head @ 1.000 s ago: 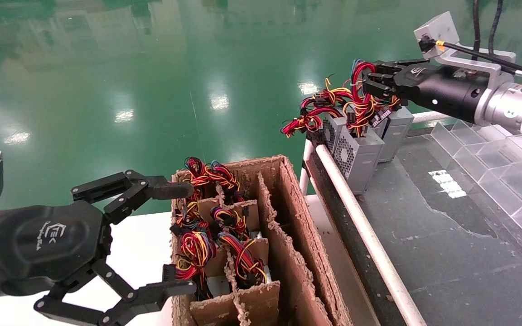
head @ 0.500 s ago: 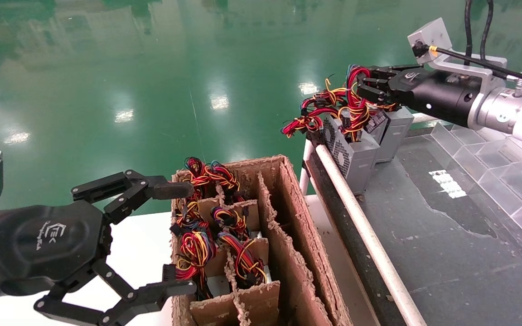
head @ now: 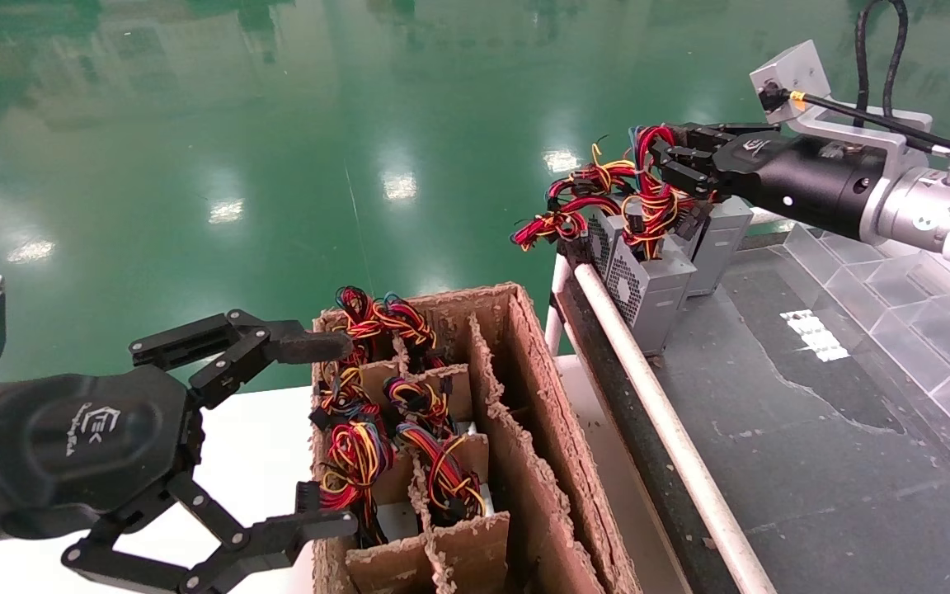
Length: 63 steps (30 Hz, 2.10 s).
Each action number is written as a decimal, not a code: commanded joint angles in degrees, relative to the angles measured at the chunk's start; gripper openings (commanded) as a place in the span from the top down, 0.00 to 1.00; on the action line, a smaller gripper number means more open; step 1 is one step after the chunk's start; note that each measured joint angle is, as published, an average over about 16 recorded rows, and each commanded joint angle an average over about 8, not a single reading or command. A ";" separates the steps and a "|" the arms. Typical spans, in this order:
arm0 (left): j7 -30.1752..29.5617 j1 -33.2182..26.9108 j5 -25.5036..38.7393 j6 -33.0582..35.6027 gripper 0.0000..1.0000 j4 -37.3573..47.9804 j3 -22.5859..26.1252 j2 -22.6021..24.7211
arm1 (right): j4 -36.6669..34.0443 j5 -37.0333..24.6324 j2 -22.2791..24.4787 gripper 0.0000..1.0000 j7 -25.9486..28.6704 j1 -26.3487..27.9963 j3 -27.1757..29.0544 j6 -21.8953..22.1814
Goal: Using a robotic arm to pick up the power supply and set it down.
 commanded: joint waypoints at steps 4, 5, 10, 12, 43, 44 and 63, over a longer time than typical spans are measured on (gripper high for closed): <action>0.00 0.00 0.00 0.00 0.00 0.00 0.00 0.00 | -0.05 -0.40 0.03 0.00 0.20 0.18 -0.28 0.23; 0.00 0.00 0.00 0.00 0.00 0.00 0.01 0.00 | -0.09 -0.52 0.04 0.00 0.30 0.21 -0.36 0.31; 0.00 0.00 -0.01 0.00 0.00 0.00 0.01 0.00 | -0.19 -0.98 0.34 0.00 0.74 0.45 -0.69 0.34; 0.01 0.00 -0.01 0.00 0.00 0.00 0.01 0.00 | -0.08 -1.03 0.59 0.00 0.84 0.62 -0.72 0.02; 0.03 0.00 -0.03 -0.03 0.00 0.02 0.03 -0.02 | 5.99 8.28 6.38 0.00 5.40 -3.66 4.97 -16.45; 0.03 0.00 -0.03 -0.03 0.00 0.03 0.03 -0.02 | 7.24 8.60 6.78 0.00 5.82 -4.37 5.06 -16.62; 0.04 -0.01 -0.04 -0.03 0.00 0.03 0.05 -0.02 | 30.73 14.70 14.26 0.00 13.65 -17.61 6.74 -19.76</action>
